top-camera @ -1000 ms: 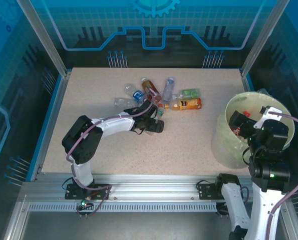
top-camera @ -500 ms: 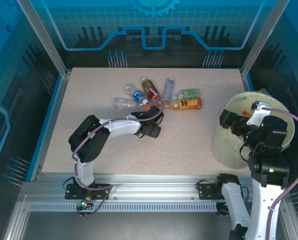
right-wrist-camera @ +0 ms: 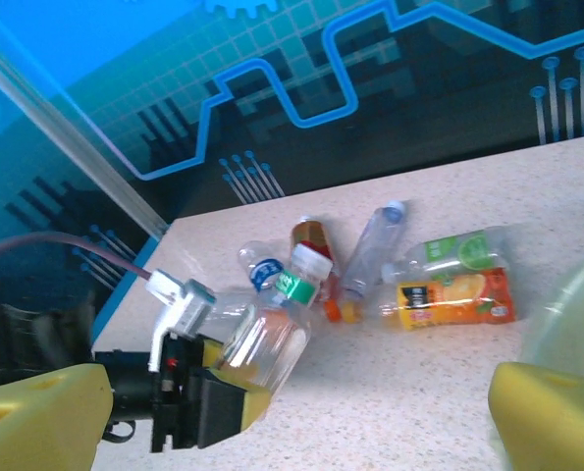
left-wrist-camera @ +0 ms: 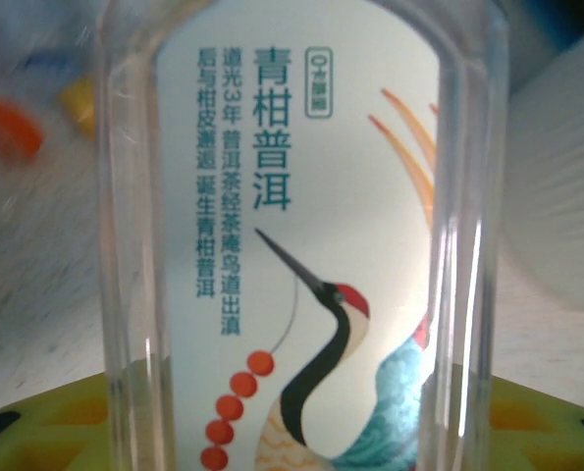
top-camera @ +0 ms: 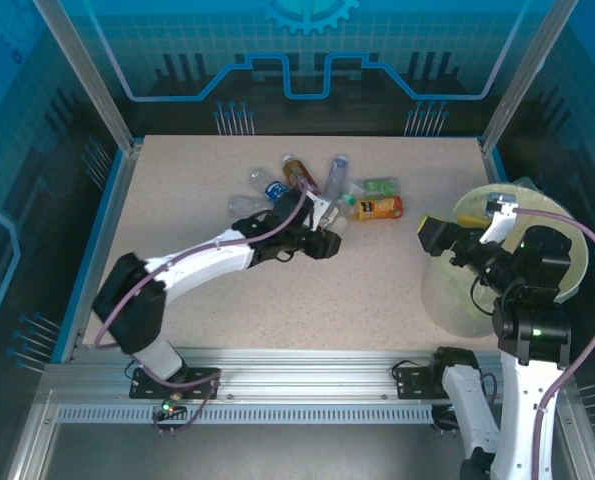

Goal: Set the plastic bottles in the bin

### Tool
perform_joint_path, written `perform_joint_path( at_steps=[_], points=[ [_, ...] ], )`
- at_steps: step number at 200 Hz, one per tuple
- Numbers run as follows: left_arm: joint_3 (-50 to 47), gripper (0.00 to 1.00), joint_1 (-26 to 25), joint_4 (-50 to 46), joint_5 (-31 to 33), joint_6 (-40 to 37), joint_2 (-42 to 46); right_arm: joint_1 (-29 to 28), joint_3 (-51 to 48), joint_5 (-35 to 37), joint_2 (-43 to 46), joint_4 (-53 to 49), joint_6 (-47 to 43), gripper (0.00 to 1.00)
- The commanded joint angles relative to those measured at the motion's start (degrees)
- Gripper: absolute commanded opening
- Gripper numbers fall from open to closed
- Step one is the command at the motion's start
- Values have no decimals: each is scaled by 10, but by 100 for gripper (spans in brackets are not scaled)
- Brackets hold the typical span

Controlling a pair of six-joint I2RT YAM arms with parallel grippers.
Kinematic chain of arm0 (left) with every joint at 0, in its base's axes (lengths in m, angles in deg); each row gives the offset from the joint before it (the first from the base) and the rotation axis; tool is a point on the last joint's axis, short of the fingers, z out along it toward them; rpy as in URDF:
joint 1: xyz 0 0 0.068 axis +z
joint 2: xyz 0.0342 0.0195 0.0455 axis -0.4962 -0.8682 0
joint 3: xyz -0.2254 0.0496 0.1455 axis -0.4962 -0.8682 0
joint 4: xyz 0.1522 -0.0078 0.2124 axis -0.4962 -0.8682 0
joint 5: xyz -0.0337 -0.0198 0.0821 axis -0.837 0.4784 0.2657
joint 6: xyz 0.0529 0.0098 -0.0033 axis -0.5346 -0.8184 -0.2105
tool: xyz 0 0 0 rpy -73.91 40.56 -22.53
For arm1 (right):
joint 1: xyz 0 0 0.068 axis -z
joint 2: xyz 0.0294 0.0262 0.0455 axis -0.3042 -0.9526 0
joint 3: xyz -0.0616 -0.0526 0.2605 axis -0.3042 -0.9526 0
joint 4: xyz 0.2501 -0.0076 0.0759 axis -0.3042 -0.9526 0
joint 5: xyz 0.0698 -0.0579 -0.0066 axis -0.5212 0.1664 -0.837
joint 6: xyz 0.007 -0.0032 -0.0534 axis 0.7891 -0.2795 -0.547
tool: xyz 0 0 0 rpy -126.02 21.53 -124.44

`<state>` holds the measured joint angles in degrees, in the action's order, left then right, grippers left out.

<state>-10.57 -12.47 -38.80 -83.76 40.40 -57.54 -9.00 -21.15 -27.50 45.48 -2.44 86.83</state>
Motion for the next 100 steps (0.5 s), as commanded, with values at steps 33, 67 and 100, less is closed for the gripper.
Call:
perform_joint_path(
  at_steps=[33,67,100],
  points=[
    [-45,42,-3,197,-121,-14,79,-58,-17,-87,-41,114,82,100],
    [-35,39,-27,180,-76,-108,87,-155,-6,-32,-81,130,90,100],
    [-35,37,-39,196,-32,-135,103,-243,1,63,-124,146,100,100]
  ],
)
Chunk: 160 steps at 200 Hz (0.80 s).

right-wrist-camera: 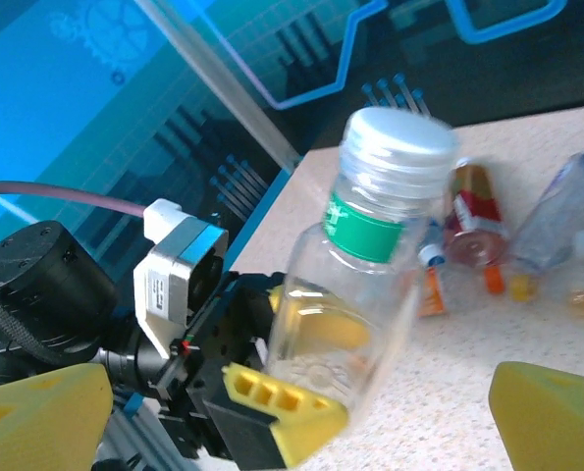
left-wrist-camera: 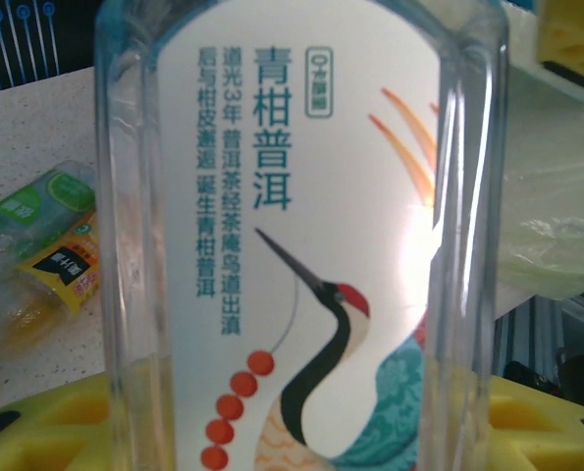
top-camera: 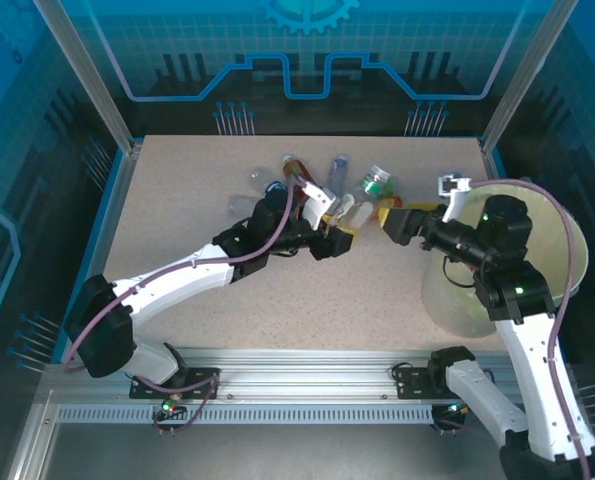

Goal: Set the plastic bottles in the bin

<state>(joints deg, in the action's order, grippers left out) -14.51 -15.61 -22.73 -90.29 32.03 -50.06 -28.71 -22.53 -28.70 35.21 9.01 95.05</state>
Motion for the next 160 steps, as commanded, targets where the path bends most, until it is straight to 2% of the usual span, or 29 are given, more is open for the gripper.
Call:
perform_joint_path(
  at_steps=[1,51,76,128,160],
  points=[
    [5,37,-8,36,34,-52,28,-48,15,77,-23,32,18,100],
    [7,37,-25,35,53,-83,27,-108,30,157,-102,44,60,100],
    [5,37,-26,43,51,-82,26,-121,42,158,-131,48,69,100],
    [-3,37,-26,64,48,-76,22,-129,29,166,-140,83,106,82],
    [-4,38,-25,66,43,-75,19,-130,29,125,-148,101,103,75]
  ],
)
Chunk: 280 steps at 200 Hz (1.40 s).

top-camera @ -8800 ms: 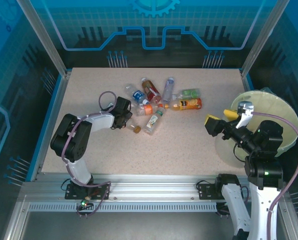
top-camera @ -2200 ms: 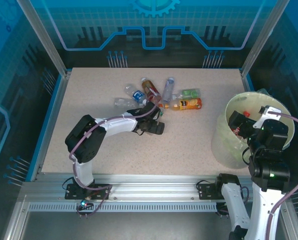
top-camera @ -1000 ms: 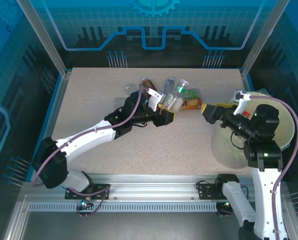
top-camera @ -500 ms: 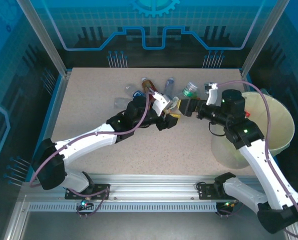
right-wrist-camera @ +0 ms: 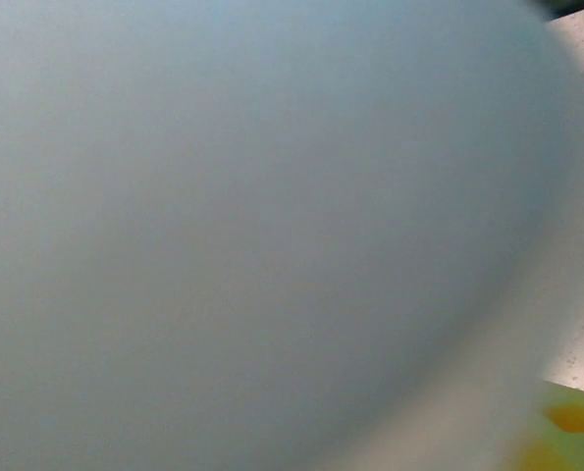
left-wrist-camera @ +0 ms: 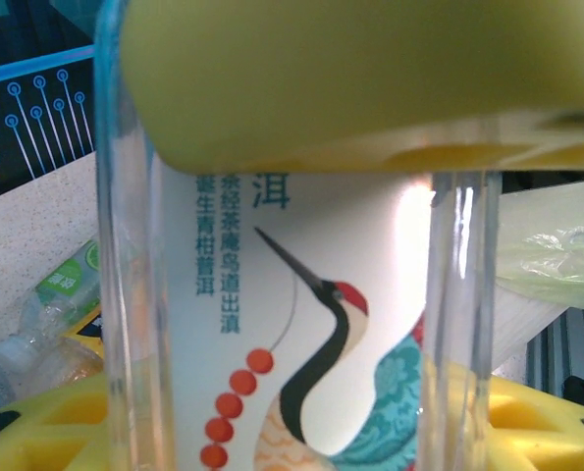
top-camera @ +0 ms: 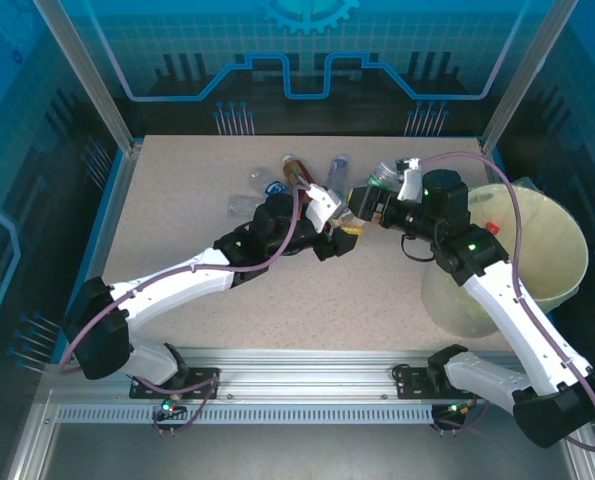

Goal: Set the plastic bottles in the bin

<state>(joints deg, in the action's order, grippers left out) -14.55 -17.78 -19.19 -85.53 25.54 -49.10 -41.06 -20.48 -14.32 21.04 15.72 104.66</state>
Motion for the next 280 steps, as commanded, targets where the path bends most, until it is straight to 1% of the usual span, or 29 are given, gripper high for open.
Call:
perform_joint_path(
  at_steps=[1,33,62,71,101,114,125,163,189,198,227,238,256,280],
  points=[
    [-4,38,-4,31,-5,-10,9,-6,9,-21,-7,34,6,75],
    [-2,38,-4,25,-14,-11,8,-7,12,-22,-10,21,-11,65],
    [4,43,-3,10,-9,-12,1,-8,16,-10,-5,5,-32,55],
    [7,50,-3,3,-2,-9,-1,-8,18,-7,-4,-2,-39,54],
    [11,85,-3,1,34,4,-5,-8,34,32,4,-46,-70,50],
    [8,94,-2,6,40,8,-2,-9,41,56,11,-67,-86,49],
    [4,99,-2,12,45,11,2,-8,47,69,16,-84,-102,48],
    [-13,99,1,29,66,25,16,-8,66,91,23,-125,-135,47],
    [-25,99,5,39,82,37,30,-9,78,122,30,-145,-152,46],
    [-27,99,6,40,108,42,32,-9,87,138,31,-160,-163,46],
    [-24,99,8,13,227,50,27,-9,114,184,37,-204,-194,45],
    [-29,99,11,14,260,60,27,-9,124,207,43,-220,-204,45],
    [-34,99,21,11,297,83,27,-9,137,252,55,-243,-218,45],
    [-29,99,33,-12,315,112,24,-9,148,295,75,-265,-233,45]
  ],
)
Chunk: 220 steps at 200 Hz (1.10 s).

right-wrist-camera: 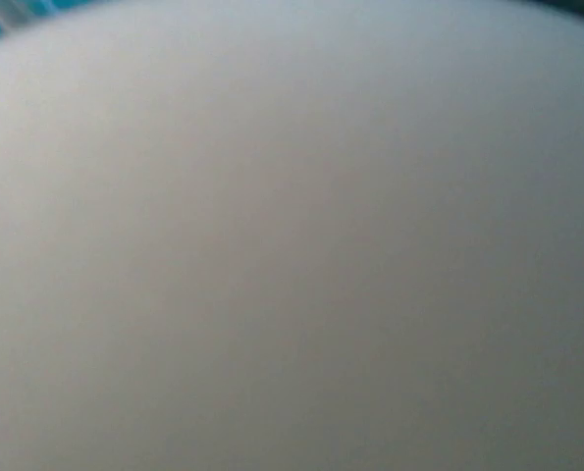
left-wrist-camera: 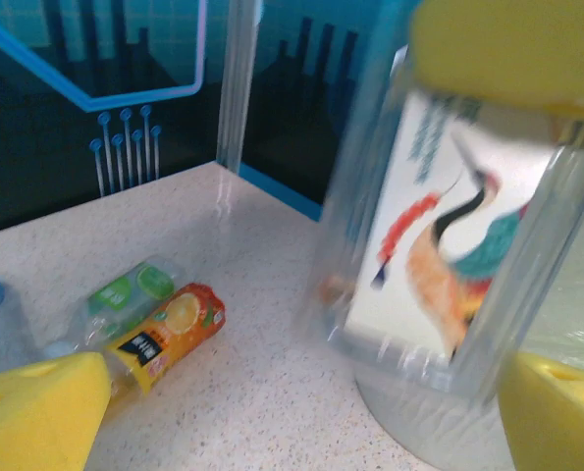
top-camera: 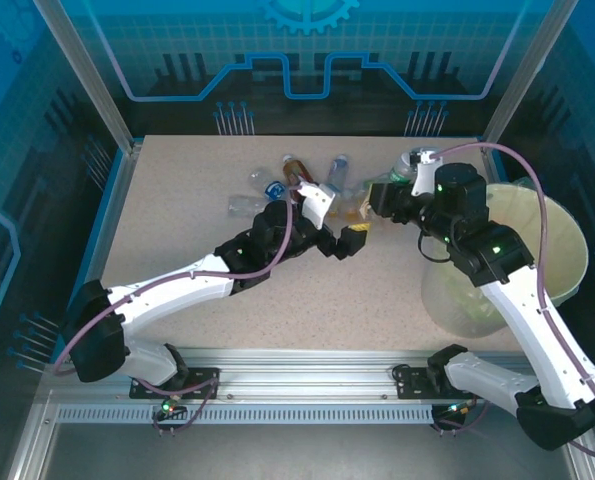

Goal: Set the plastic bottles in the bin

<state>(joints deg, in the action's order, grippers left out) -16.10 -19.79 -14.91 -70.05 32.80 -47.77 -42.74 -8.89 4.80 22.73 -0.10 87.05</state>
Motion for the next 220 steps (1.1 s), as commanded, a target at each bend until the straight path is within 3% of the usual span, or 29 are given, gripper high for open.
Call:
perform_joint_path(
  at_steps=[1,39,104,132,184,220],
  points=[
    [-14,99,54,-55,161,40,11,8,33,105,59,-108,-57,45],
    [-10,99,55,-70,175,44,4,8,68,195,90,-172,-78,45],
    [-9,99,64,-75,174,65,-6,9,82,448,125,-298,-65,45],
    [-15,99,70,-76,170,73,-3,13,80,524,124,-349,-35,44],
    [-24,99,87,-83,154,92,3,61,62,545,118,-425,34,43],
    [-30,99,99,-85,150,109,3,141,46,493,102,-431,16,44]
  ],
)
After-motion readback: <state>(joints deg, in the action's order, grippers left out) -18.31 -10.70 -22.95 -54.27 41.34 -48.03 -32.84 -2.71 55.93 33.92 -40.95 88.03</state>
